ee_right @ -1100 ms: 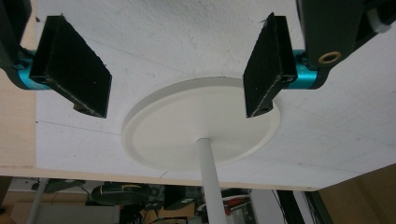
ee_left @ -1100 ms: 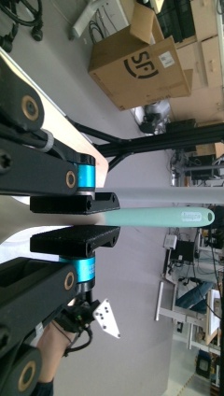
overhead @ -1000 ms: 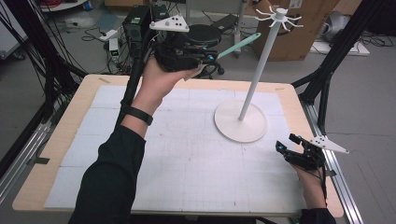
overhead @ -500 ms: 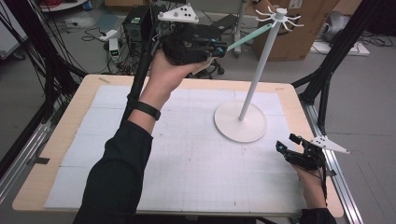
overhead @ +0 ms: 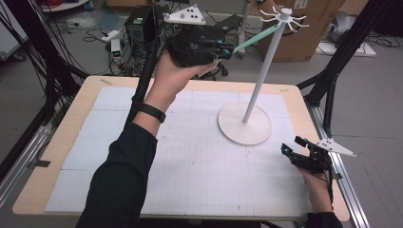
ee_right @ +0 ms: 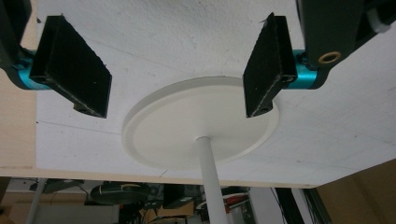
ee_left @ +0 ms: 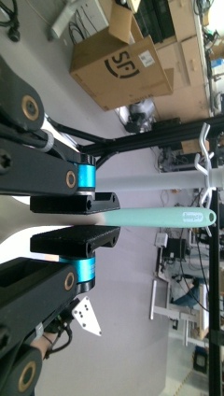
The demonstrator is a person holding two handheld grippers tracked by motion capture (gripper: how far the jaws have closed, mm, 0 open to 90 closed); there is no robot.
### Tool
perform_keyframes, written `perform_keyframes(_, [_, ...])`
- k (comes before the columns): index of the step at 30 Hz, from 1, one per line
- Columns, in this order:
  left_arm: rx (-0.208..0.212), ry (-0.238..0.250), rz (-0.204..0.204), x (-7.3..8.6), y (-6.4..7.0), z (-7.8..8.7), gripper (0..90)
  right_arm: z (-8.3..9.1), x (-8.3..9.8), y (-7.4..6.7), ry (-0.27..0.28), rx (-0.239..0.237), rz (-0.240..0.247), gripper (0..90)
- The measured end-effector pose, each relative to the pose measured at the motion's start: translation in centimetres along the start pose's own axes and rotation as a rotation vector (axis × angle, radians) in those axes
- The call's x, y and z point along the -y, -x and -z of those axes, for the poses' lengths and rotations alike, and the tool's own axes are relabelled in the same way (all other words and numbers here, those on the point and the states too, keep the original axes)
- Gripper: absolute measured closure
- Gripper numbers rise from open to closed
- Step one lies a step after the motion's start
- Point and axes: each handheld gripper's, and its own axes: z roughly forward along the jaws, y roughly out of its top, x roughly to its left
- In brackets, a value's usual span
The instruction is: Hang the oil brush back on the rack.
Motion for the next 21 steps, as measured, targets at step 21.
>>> perform_keyframes(21, [-0.089,-0.039,0.001,0.59,-0.55,-0.99,82.2,0.17,-0.03,0.06,0.006,0.002,-0.007,23.0])
